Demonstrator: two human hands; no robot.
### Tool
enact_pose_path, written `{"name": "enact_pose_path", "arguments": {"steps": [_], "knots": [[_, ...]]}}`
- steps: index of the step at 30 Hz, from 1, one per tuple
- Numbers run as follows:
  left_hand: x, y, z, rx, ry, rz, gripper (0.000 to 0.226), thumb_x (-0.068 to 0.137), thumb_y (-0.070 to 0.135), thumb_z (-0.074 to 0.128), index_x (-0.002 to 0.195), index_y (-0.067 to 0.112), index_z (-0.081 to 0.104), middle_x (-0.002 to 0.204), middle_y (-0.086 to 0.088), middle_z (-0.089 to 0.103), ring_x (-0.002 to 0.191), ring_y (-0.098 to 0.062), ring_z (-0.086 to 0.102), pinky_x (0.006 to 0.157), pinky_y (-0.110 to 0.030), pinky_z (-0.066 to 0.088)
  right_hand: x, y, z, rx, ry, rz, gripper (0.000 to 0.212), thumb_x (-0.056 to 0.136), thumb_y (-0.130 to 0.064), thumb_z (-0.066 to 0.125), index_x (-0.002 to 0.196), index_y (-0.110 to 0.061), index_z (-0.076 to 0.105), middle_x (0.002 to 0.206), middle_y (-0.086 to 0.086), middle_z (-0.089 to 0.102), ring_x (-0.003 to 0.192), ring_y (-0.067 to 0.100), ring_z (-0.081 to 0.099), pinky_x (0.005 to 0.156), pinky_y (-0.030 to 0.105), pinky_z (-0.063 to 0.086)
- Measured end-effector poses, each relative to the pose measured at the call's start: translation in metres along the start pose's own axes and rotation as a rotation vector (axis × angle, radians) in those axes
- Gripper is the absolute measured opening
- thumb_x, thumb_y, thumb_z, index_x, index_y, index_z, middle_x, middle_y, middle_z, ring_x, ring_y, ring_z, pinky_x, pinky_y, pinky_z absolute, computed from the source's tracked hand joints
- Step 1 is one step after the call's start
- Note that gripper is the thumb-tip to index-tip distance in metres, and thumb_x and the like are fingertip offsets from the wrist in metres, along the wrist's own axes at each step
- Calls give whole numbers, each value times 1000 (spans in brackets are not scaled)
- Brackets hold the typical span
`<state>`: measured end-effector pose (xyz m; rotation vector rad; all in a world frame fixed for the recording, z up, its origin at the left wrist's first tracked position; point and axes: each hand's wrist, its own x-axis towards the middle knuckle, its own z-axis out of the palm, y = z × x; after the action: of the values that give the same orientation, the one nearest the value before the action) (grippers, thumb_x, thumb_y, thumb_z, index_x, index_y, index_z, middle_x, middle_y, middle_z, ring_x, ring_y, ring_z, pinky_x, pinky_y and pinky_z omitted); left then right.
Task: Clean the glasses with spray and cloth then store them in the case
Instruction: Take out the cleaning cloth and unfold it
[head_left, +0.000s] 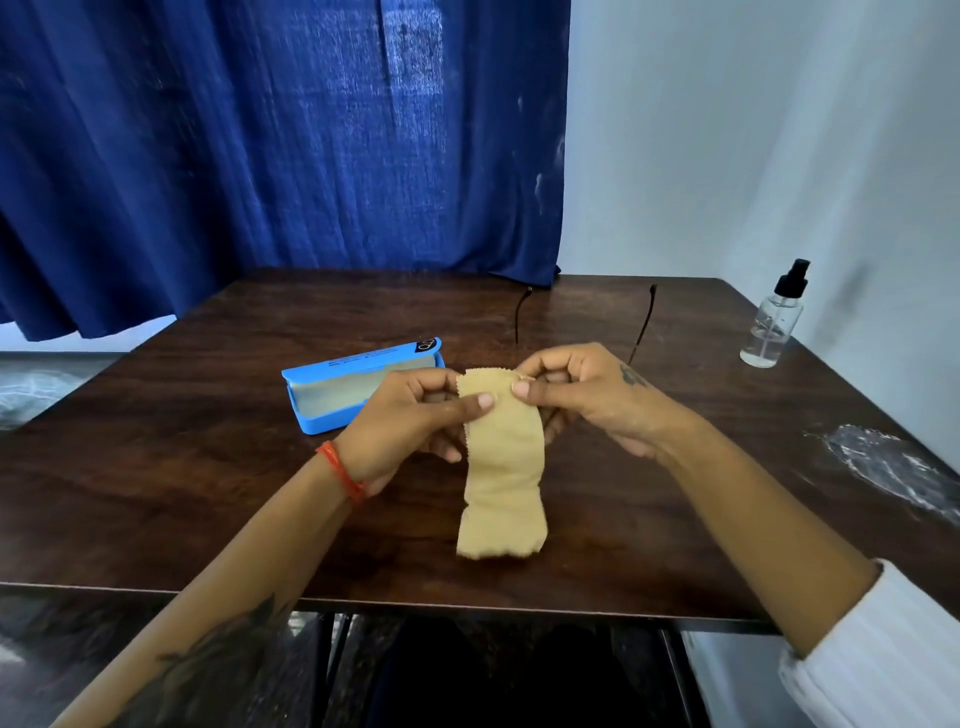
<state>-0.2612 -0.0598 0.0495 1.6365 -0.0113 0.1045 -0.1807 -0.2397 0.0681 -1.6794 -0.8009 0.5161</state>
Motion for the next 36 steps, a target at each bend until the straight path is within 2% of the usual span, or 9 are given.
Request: {"name": "enact_pose_path", "arguments": {"steps": [6,11,15,19,22,26,29,33,36], "knots": [[25,-19,-4,199,114,-139,15,79,17,69,90,7,64,76,-5,68,60,-7,63,49,-17,53,29,29,3,-392,189,-38,9,82,-11,69,90,-8,70,79,5,70,70,16,67,68,31,59],[29,-36,-3,345,244,81,12,79,7,68,83,18,70,78,0,68,74,-11,65,65,-20,56,32,51,9,-650,329,-308,16,76,-4,70,84,-16,75,84,-3,72,73,-3,60,72,6,42],[19,-43,-9,585,185,160,32,76,-2,65,78,29,70,85,10,70,84,-8,65,80,-15,50,22,56,9,-700,267,-451,19,69,-5,74,79,-20,76,80,-5,69,76,4,62,73,22,51],[11,-43,-12,622,96,136,31,77,-5,54,74,19,72,88,8,70,93,-7,63,82,-9,46,15,61,8,-828,87,-338,11,71,-21,73,81,-26,76,84,-12,68,80,3,59,75,33,51],[13,-45,-13,622,162,185,23,80,1,57,80,18,73,95,6,68,96,-4,60,80,-6,42,14,59,4,-755,65,-281,15,76,-35,69,84,-24,76,89,-12,68,85,2,60,79,34,50],[19,-56,-15,851,168,242,18,81,24,66,99,24,69,103,9,65,105,-11,49,86,-19,33,19,62,7,-709,220,-239,26,79,-36,70,101,-22,72,96,-4,69,91,9,60,79,27,48],[20,-58,-16,912,109,200,27,80,29,68,106,28,66,103,13,62,108,-10,44,90,-20,29,22,66,10,-766,100,-132,41,75,-37,74,112,-20,67,106,-5,65,96,4,55,79,16,40],[19,-51,-12,719,100,192,24,77,18,72,98,29,67,89,13,66,91,0,56,86,-18,41,25,66,11,-641,147,-166,19,71,-20,79,88,-18,72,87,-6,68,78,5,59,71,22,48],[20,-50,-9,714,222,374,29,75,5,72,98,22,68,85,9,63,82,3,58,76,-8,44,26,66,11,-689,279,-292,13,70,-12,78,78,-19,69,82,-5,63,76,8,57,71,32,50]]}}
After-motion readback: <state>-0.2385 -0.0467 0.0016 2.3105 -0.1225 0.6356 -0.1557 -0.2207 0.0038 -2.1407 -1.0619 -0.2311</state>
